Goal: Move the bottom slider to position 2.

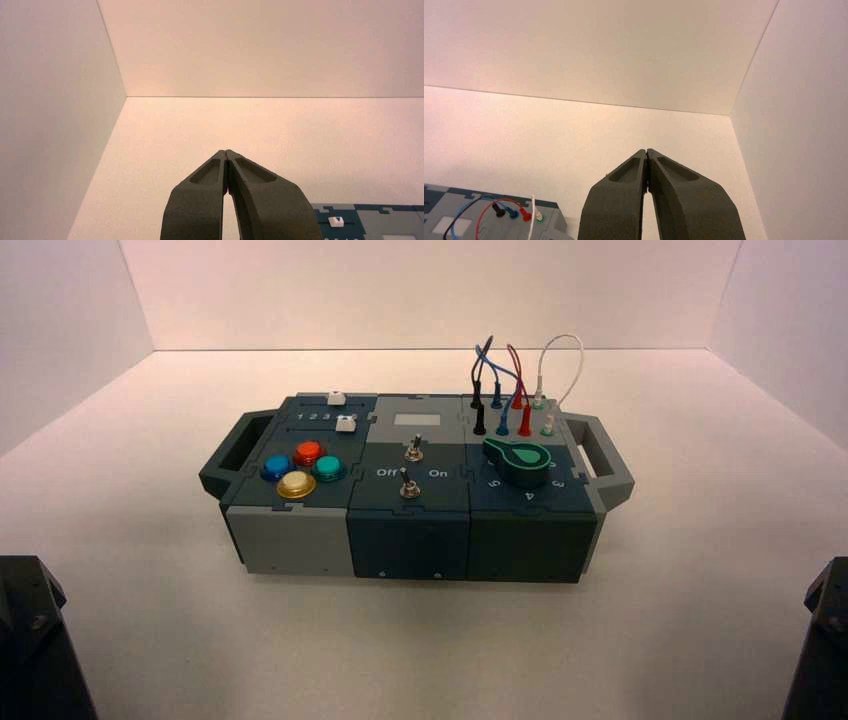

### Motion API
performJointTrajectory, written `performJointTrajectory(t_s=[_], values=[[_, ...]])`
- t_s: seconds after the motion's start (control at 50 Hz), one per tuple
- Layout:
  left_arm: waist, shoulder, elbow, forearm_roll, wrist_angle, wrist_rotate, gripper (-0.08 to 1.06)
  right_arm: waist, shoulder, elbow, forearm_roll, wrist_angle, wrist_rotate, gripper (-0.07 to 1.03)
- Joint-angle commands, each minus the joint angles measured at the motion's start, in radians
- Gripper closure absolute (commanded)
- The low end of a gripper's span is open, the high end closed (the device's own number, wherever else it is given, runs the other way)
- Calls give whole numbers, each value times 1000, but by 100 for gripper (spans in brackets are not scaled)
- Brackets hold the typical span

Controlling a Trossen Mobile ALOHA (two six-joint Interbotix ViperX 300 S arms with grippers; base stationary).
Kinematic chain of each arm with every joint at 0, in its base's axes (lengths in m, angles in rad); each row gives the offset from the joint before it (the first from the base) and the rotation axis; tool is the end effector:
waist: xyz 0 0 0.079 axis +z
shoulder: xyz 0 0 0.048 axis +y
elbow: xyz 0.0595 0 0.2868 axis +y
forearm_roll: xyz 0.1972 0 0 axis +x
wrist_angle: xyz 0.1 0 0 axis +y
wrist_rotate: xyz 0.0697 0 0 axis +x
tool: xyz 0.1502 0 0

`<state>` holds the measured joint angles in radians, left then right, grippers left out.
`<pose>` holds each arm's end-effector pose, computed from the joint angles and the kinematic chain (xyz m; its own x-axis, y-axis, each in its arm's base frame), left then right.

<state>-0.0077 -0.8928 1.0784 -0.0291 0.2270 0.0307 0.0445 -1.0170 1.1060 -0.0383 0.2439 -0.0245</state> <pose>0.3075 -0.0038 0.2102 0.9160 -0.0136 -0.4009 0.0146 0.9999 -0.0005 0.2910 0.0109 0.2302 0.9446 0.0328 -0.3266 -0.0558 0.9966 -0.0613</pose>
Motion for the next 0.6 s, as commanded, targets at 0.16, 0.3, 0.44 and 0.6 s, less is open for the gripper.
performJointTrajectory(t_s=[0.16,0.3,0.44,0.6], values=[[3,2,-35,2,-3,3,101,-2,8,-17,5,0,2,99],[-2,5,-35,2,8,3,101,3,8,-15,8,3,2,99],[-18,23,-41,2,46,3,101,20,11,-17,28,26,2,99],[-48,58,-58,2,109,3,101,40,35,-26,35,81,2,99]])
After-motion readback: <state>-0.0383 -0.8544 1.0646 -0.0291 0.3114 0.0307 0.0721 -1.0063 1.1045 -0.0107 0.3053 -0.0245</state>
